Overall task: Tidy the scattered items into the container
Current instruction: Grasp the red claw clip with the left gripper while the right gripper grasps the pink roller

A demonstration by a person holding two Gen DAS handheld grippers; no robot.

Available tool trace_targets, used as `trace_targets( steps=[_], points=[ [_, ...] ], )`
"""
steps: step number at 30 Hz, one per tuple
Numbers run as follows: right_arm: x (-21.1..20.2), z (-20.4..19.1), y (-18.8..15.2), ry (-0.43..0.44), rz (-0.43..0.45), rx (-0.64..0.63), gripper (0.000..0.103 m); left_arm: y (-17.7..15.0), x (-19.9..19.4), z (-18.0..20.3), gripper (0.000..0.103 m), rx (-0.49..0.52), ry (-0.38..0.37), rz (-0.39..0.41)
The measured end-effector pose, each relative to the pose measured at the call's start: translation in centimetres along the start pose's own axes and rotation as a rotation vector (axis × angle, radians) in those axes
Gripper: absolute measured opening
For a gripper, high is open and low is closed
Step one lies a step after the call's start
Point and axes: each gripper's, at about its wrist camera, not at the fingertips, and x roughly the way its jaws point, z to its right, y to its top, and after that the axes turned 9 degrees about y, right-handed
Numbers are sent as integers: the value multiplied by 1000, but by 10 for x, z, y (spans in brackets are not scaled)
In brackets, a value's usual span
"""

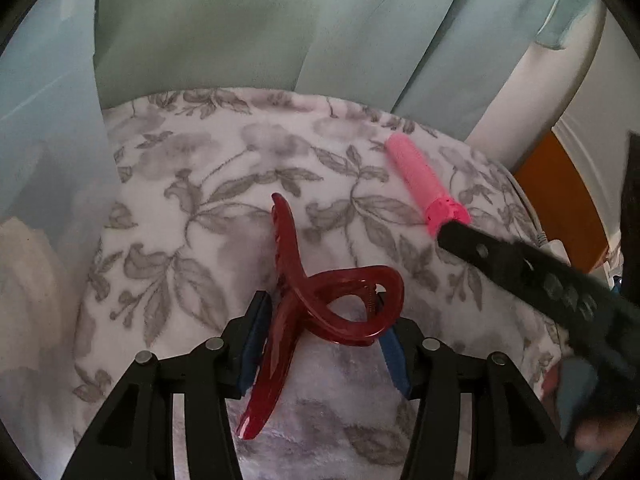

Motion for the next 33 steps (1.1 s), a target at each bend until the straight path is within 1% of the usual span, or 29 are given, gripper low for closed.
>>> trace_targets(
  steps=[4, 8, 9, 11, 13, 14, 15, 19, 23, 27, 33],
  points=[
    [12, -2, 10, -21, 5, -35, 69, -2, 1, 2, 55, 3, 8, 15],
    [24, -5, 15, -54, 5, -81, 55, -2, 2, -1, 53, -13, -2, 23],
    [27, -7, 16, -64, 6, -96, 53, -1, 3, -2, 53, -12, -1, 26],
    [31, -11, 17, -81, 9, -132, 53, 2, 6, 1, 53, 1, 12, 31],
    [33, -13, 17, -96, 9, -151, 48, 4, 8, 4, 53, 17, 29, 39],
    [33, -14, 18, -100, 10, -153, 41, 5, 9, 5, 53, 17, 32, 42],
    [31, -13, 18, -95, 11, -149, 37, 6, 9, 4, 53, 14, 33, 45],
    [26, -15, 14, -86, 3, -146, 34, 8, 10, -1, 52, -17, 15, 41],
    [10, -15, 2, -73, -4, -108, 34, 9, 11, -3, 52, -25, 11, 40],
    [-8, -14, -15, -61, -7, -33, 34, 8, 9, -1, 51, -17, 36, 35],
    [-33, -21, -49, -50, -25, 47, 34, -3, -4, -3, 51, -39, 63, -2]
  ],
)
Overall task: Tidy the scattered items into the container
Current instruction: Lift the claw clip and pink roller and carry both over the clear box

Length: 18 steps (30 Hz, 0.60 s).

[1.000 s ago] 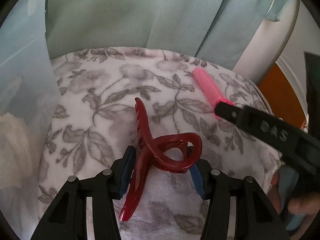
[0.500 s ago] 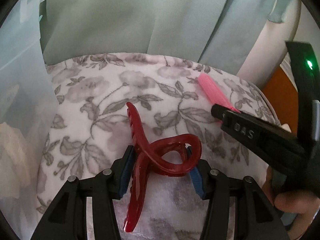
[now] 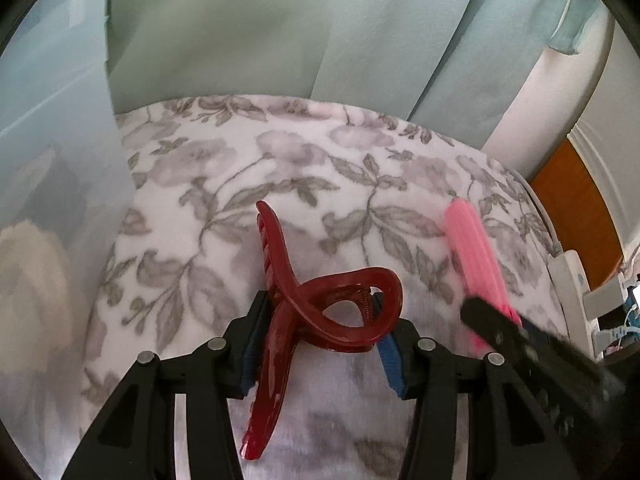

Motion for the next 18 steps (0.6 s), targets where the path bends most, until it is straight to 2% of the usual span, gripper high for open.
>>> trace_targets(
  steps=[6, 11, 18],
  points=[
    [-26, -3, -35, 9, -25, 48, 34, -28, -20, -1, 51, 19, 32, -42],
    [-43, -3, -54, 45, -53, 123, 34, -50, -37, -5, 51, 39, 48, -81],
    [-64, -13, -80, 57, -80, 151, 34, -74, -56, -15, 51, 35, 70, -127]
  ],
)
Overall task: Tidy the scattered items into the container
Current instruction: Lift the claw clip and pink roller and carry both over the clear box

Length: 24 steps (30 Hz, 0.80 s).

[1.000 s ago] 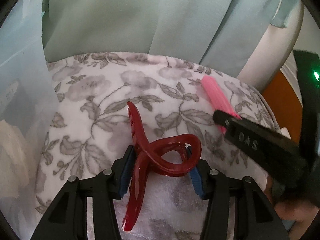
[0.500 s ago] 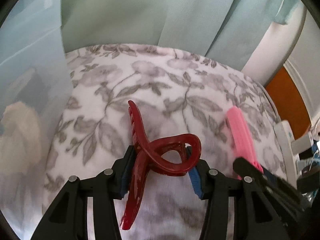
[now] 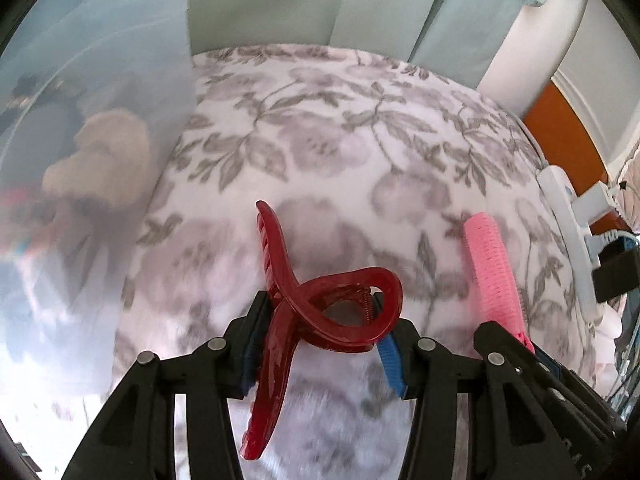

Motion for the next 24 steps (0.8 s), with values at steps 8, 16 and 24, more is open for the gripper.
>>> trace_targets(
  steps=[8, 16, 24],
  points=[
    [-26, -13, -17, 32, 2, 26, 34, -21, -14, -9, 51, -20, -11, -63],
    [-54, -29, -23, 61, 36, 11, 34, -26, -44, -23, 51, -45, -29, -54],
    [-86, -47, -20, 83, 102, -22, 34, -21, -83, -28, 51, -47, -49, 28]
  ],
)
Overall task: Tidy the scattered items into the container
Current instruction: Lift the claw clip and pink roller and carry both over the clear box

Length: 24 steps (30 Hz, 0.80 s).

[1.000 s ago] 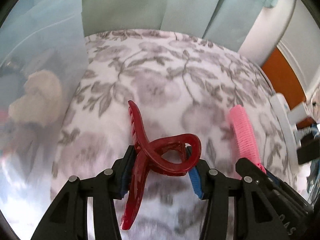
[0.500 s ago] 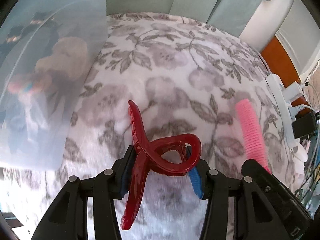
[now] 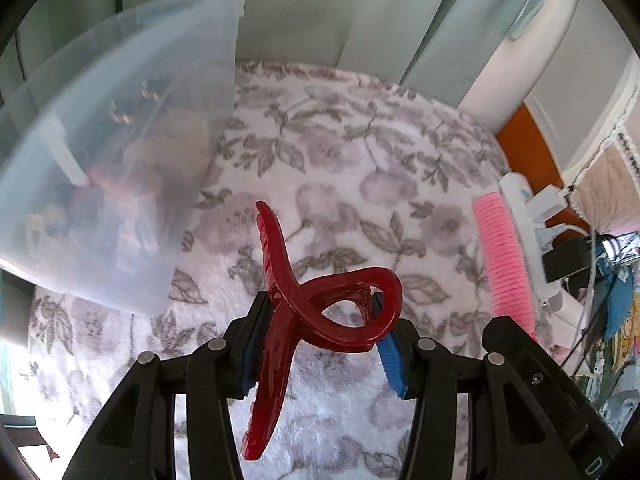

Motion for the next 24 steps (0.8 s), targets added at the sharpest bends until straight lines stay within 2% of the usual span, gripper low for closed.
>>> trace_targets(
  steps=[10, 24],
  points=[
    [-49, -26, 14, 41, 132, -42, 34, 17, -57, 8, 51, 17, -48, 149],
    [-104, -67, 22, 117, 284, -128, 34, 26, -134, -1, 51, 11, -106, 334]
  ],
)
